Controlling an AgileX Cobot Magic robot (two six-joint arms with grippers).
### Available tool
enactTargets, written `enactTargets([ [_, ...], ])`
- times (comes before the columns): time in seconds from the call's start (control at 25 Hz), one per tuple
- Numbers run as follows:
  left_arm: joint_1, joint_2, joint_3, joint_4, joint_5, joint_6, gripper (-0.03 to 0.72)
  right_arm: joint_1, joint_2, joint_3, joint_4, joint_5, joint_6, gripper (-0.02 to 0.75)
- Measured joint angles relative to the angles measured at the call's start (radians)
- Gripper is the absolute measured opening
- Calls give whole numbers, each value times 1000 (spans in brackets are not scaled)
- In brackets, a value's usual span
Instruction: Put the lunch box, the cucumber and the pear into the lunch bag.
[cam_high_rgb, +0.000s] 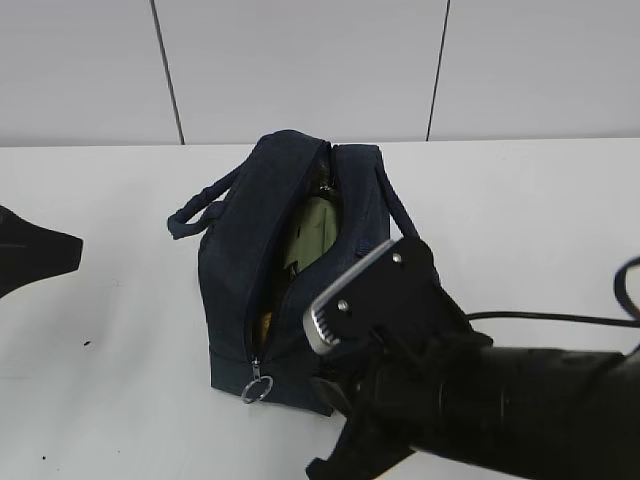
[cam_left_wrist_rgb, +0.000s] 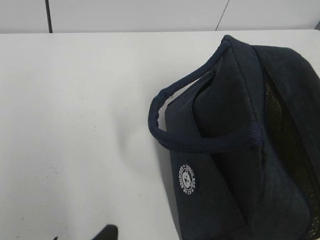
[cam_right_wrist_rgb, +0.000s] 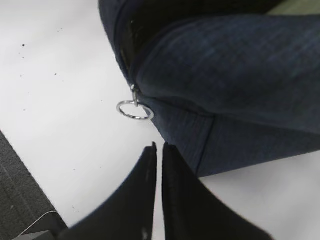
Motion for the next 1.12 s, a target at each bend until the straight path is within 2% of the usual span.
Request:
enactTargets([
  [0.16, 0, 0, 0, 0, 0, 0, 372, 11, 0, 103, -243, -188, 184, 105],
  [0.24, 0, 0, 0, 0, 0, 0, 372, 11, 5, 147, -377, -321, 272, 162],
  [0.36, 0, 0, 0, 0, -1, 0, 372, 11, 67, 179, -489, -508, 320, 269],
  [0.44, 0, 0, 0, 0, -1, 0, 372, 11, 121, 181, -545, -581, 331, 335],
  [0.56, 0, 0, 0, 0, -1, 0, 372, 12, 194, 177, -575, -632, 352, 433],
  [0.64, 0, 0, 0, 0, -1, 0, 372, 12, 226, 177, -578, -639, 384, 463],
  [0.76, 0, 0, 0, 0, -1, 0, 372, 12, 246, 177, -560, -643, 417, 474],
  [0.92, 0, 0, 0, 0, -1, 0, 372, 12, 250, 175, -467, -639, 426, 478],
  [1.12, 0, 0, 0, 0, -1, 0, 372, 12, 256, 98, -453, -498, 427, 480],
])
